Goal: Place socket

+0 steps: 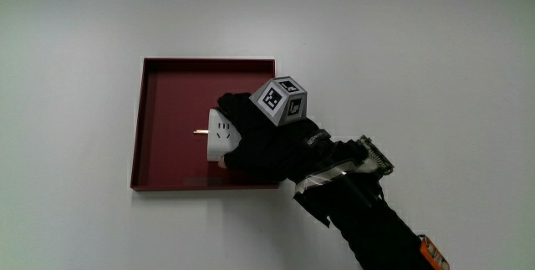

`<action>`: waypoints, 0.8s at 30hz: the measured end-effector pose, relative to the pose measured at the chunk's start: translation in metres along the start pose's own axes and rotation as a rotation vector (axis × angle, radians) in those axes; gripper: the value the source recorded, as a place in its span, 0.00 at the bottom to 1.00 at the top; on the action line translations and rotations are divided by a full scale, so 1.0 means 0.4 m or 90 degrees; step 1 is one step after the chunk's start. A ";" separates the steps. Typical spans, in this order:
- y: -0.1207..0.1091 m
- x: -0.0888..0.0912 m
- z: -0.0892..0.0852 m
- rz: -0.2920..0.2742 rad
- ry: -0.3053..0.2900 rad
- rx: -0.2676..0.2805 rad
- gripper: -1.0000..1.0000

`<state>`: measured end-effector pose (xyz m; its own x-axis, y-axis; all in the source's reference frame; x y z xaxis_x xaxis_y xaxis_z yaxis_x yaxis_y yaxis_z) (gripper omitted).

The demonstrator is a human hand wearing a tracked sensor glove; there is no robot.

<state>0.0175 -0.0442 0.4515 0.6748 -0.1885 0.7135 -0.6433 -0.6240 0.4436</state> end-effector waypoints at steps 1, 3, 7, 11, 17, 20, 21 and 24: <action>0.004 0.003 -0.008 -0.003 0.002 -0.004 0.50; 0.014 0.007 -0.022 -0.012 -0.006 -0.013 0.50; 0.034 0.031 -0.054 -0.033 -0.006 -0.035 0.50; 0.047 0.049 -0.073 -0.047 -0.012 -0.048 0.50; 0.053 0.057 -0.079 -0.062 -0.007 -0.059 0.50; 0.053 0.060 -0.084 -0.067 -0.021 -0.059 0.50; 0.050 0.056 -0.080 -0.063 -0.012 -0.054 0.50; 0.052 0.063 -0.087 -0.063 -0.006 -0.057 0.50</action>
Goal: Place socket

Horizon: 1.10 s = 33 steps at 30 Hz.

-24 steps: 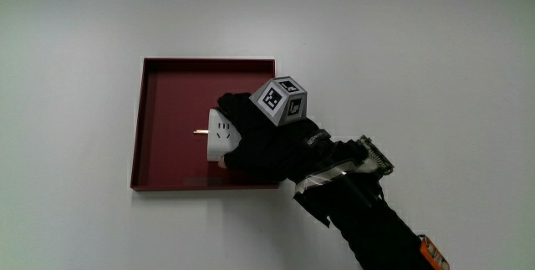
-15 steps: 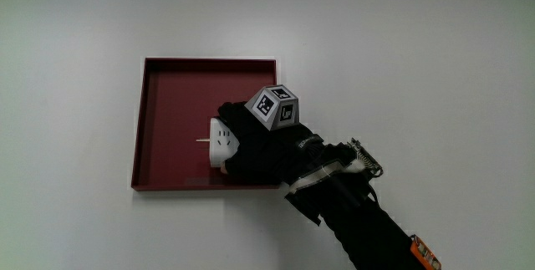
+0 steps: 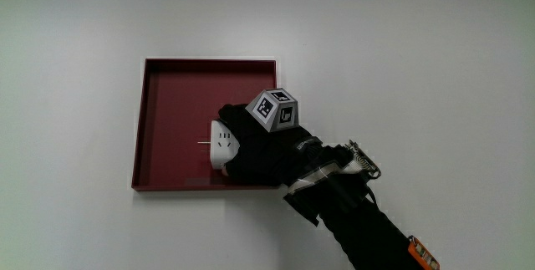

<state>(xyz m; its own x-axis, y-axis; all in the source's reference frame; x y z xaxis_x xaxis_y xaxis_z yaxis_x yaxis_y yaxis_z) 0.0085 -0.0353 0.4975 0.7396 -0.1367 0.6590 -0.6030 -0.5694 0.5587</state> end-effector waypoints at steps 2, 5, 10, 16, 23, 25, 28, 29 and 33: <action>-0.001 0.001 -0.002 0.000 -0.004 0.000 0.50; -0.002 0.008 -0.003 0.002 0.002 -0.015 0.47; -0.021 0.010 0.010 0.012 0.013 -0.043 0.30; -0.083 0.014 0.055 0.080 0.065 -0.069 0.10; -0.202 0.015 0.141 0.102 0.153 -0.072 0.00; -0.235 0.021 0.166 0.094 0.130 -0.064 0.00; -0.285 0.016 0.201 0.109 0.157 -0.048 0.00; -0.299 0.014 0.213 0.109 0.138 -0.037 0.00; -0.353 0.010 0.246 0.078 0.117 -0.021 0.00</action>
